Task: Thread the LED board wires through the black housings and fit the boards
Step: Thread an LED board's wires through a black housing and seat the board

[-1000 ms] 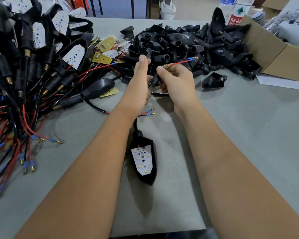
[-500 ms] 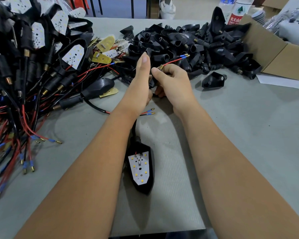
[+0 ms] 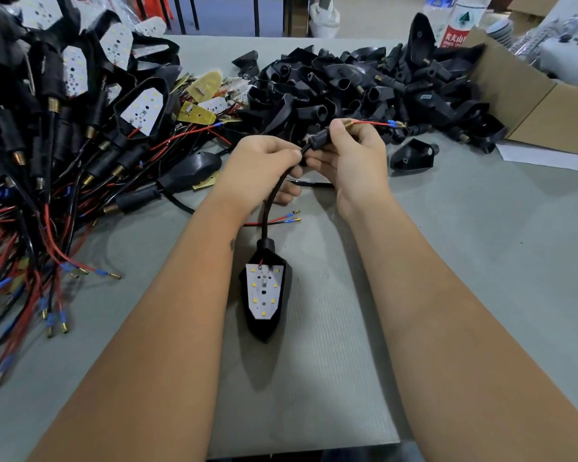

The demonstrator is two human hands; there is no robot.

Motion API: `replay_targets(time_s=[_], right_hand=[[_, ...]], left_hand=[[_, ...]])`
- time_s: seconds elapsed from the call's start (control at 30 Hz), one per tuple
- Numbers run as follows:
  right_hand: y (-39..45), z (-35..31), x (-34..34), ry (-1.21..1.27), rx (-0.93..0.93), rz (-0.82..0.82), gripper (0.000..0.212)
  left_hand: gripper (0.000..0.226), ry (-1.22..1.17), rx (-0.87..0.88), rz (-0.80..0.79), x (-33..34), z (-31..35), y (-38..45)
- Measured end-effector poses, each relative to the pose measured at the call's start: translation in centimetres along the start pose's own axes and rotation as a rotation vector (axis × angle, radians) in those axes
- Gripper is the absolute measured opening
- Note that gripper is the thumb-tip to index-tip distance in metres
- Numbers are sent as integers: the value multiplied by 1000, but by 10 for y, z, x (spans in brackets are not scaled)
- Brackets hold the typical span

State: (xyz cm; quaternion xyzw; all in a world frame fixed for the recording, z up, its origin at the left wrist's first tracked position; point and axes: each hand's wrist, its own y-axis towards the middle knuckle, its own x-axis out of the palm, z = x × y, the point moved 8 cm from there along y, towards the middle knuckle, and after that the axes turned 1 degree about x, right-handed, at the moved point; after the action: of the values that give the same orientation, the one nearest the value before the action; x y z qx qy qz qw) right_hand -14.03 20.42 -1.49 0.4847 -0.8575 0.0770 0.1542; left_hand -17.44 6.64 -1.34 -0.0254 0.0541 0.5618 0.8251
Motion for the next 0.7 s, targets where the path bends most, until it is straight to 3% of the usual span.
replay_targets(time_s=[0.23, 0.53, 0.7], right_hand=[[3, 0, -2, -26, 11, 12, 10], [2, 1, -3, 12, 49, 2, 21], [-6, -3, 8, -74, 9, -97, 10]], left_hand=[[13, 80, 112, 26, -2, 6, -2], [14, 113, 120, 69, -4, 5, 0], [9, -5, 88, 104, -2, 5, 0]])
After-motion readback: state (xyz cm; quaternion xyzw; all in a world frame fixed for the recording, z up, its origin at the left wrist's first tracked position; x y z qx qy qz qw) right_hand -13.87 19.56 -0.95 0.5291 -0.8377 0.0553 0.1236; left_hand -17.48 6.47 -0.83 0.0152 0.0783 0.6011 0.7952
